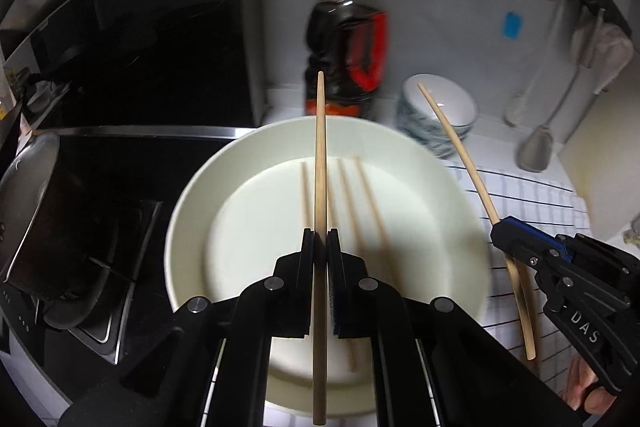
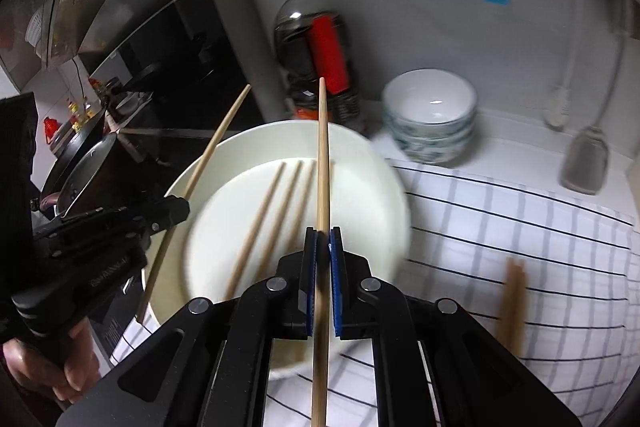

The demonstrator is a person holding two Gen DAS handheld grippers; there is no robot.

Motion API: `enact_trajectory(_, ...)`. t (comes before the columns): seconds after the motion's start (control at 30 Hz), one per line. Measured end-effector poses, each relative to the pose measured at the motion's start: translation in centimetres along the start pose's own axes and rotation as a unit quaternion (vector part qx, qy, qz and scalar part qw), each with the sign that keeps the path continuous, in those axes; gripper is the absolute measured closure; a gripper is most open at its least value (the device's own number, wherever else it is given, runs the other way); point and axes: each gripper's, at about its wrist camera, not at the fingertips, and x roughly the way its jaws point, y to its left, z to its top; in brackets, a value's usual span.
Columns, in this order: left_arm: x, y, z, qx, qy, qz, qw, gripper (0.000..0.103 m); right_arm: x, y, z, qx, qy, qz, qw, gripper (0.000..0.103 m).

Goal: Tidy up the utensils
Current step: 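Carry the held chopsticks with both tools over the white basin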

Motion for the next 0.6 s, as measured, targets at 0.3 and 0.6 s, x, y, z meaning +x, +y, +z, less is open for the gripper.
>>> enact_trajectory(0.3,3.9,2.1,-0.8,-0.001,0.030,-0.005,0.9995,0.096,5.1,2.7,0.9,0.006,0.043,0.001,0.999,0.097)
enact_trajectory(0.6,6.3,2.6,-1.8,-0.003,0.061,-0.009,0.9981,0.096,7.8,3.0,-0.3,0.013,0.086,-0.021,0.996,0.097)
